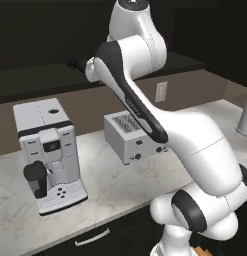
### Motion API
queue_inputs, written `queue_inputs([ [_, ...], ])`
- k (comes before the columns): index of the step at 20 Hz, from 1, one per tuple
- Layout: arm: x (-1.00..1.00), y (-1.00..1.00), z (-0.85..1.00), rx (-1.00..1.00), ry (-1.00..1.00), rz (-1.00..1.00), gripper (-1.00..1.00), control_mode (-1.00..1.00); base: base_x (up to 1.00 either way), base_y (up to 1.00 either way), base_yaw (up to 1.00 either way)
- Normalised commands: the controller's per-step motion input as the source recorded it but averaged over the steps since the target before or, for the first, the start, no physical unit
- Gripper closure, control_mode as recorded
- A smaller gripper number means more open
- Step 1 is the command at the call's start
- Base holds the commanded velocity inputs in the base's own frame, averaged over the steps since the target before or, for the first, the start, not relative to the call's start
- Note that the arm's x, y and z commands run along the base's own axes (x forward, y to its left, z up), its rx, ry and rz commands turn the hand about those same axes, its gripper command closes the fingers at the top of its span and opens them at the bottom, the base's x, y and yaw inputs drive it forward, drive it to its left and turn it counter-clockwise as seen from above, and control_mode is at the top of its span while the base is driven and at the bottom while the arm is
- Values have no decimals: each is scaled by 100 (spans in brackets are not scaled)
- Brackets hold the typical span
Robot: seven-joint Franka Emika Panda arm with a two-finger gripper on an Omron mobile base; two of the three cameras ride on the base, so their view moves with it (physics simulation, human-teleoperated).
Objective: Locate and retrieve the dish brush and soap dispenser from the cabinet. Place them next to the sink.
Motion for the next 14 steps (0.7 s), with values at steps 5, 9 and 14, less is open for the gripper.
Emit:
queue_inputs([
  [5,47,24,-12,0,2,-2,-100,-100,0,0,0],
  [9,58,30,-6,0,0,-5,-100,-100,0,0,0],
  [14,53,25,0,0,0,-5,-100,-100,0,0,0],
])
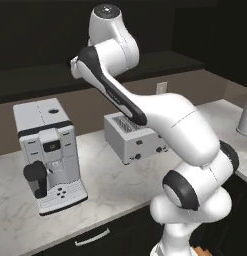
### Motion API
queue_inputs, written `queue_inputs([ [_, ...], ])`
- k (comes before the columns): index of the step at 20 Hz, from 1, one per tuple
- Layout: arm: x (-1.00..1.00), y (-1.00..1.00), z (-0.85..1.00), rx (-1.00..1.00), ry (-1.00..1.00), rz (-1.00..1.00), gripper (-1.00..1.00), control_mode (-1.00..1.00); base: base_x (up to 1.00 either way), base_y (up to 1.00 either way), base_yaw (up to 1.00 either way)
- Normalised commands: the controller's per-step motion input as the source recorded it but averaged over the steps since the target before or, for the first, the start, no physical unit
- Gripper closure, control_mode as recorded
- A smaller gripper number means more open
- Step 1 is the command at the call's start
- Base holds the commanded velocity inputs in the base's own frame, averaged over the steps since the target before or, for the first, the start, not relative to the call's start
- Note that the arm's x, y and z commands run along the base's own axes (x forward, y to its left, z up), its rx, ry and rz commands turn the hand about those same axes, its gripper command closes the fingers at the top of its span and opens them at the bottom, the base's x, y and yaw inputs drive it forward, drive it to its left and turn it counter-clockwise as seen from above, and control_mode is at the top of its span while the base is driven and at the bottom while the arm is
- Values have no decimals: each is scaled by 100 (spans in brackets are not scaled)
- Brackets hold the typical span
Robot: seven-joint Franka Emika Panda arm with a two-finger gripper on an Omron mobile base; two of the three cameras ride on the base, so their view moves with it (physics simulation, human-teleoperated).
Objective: Locate and retrieve the dish brush and soap dispenser from the cabinet. Place them next to the sink.
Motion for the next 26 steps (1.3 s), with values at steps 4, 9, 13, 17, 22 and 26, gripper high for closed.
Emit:
queue_inputs([
  [4,28,4,-2,0,0,-1,-100,-100,0,0,0],
  [9,17,23,-1,-2,0,-6,-100,-100,0,0,0],
  [13,18,9,0,0,0,-3,-100,-100,0,0,0],
  [17,19,7,-3,0,-1,-6,-100,-100,0,0,0],
  [22,34,-3,-6,0,0,0,-100,-100,0,0,0],
  [26,50,-4,-13,0,4,0,-100,-100,0,0,0],
])
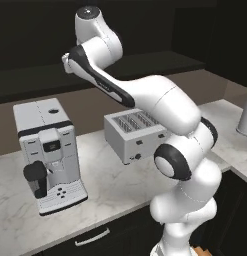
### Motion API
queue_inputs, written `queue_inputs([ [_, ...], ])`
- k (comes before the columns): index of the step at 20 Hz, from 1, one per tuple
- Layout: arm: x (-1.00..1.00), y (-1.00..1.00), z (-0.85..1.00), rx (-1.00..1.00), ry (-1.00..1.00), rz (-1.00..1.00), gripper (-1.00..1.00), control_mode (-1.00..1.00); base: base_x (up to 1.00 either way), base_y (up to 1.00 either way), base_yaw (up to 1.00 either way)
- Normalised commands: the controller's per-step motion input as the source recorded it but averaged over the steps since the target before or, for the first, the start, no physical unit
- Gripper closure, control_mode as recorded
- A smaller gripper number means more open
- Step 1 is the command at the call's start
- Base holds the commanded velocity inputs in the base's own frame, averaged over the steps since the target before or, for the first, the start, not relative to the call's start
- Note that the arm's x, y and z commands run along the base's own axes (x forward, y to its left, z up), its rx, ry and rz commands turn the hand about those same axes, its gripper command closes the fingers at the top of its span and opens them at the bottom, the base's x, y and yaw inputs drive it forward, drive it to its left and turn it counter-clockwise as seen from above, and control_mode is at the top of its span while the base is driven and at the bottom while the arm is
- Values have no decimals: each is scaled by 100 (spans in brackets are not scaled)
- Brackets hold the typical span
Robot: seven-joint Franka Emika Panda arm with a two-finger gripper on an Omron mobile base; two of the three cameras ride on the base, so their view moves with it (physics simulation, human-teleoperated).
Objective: Locate and retrieve the dish brush and soap dispenser from the cabinet. Place them next to the sink.
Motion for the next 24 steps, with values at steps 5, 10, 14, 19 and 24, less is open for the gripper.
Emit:
queue_inputs([
  [5,48,5,-13,0,5,0,-100,-100,0,0,0],
  [10,46,20,-10,0,4,0,-100,-100,0,0,0],
  [14,39,30,-2,0,8,0,-100,-100,0,0,0],
  [19,21,27,-1,0,6,0,-100,-100,0,0,0],
  [24,9,14,-2,0,1,0,-100,-100,0,0,0],
])
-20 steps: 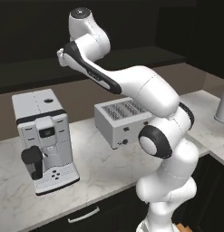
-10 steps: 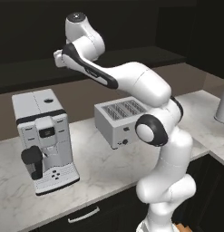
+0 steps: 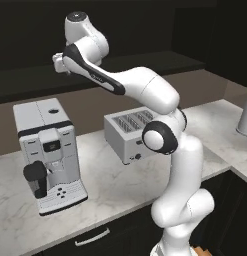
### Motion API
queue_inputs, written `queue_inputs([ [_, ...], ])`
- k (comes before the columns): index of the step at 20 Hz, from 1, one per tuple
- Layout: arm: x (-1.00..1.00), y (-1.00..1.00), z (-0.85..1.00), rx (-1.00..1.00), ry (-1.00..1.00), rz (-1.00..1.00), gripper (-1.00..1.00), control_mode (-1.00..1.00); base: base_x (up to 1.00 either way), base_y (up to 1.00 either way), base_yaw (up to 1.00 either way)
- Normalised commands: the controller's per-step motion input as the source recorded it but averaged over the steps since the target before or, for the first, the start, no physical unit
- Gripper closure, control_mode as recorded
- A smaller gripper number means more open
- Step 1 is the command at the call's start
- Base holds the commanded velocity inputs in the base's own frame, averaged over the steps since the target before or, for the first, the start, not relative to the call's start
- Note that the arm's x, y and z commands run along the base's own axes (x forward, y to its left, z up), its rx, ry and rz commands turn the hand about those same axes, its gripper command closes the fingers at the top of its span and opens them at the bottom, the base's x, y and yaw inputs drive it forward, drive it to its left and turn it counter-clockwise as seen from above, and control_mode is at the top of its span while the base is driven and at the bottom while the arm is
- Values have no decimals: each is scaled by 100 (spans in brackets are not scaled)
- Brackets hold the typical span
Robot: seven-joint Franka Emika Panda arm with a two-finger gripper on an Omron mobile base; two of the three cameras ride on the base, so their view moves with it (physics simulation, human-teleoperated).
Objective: Locate and retrieve the dish brush and soap dispenser from the cabinet. Place them next to the sink.
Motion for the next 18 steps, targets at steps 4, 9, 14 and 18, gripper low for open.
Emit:
queue_inputs([
  [4,0,3,-8,0,0,0,100,-100,0,0,0],
  [9,0,0,-15,0,0,-2,100,-100,0,0,0],
  [14,0,0,-13,0,0,-2,100,-100,0,0,0],
  [18,-5,0,-1,0,0,-4,100,-100,0,0,0],
])
